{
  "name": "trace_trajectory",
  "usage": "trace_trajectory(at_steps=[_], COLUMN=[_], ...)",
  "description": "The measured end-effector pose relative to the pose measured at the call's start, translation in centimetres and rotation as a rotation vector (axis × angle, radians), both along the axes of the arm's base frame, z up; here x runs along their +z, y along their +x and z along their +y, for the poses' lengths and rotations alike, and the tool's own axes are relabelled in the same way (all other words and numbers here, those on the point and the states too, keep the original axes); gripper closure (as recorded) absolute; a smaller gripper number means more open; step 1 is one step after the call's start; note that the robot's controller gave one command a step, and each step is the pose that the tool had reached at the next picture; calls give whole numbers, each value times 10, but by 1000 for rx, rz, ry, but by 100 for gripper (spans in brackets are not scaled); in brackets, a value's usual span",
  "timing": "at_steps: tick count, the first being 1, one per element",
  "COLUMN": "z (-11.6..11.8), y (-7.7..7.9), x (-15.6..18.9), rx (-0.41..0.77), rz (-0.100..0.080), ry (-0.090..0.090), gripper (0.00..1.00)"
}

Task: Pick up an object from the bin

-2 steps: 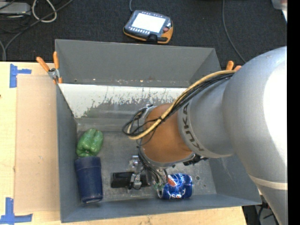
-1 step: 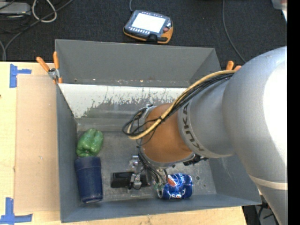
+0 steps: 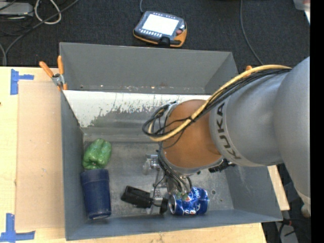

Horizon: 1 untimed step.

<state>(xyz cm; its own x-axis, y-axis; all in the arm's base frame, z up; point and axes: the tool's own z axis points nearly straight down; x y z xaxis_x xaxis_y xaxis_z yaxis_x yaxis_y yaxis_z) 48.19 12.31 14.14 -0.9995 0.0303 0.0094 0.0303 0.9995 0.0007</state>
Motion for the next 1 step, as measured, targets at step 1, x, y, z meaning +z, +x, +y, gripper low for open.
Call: trace_trajectory(at_steps=[1], z=[0], y=[-1], x=[-2], rx=[0], rz=[4], ry=[-1], gripper=[0])
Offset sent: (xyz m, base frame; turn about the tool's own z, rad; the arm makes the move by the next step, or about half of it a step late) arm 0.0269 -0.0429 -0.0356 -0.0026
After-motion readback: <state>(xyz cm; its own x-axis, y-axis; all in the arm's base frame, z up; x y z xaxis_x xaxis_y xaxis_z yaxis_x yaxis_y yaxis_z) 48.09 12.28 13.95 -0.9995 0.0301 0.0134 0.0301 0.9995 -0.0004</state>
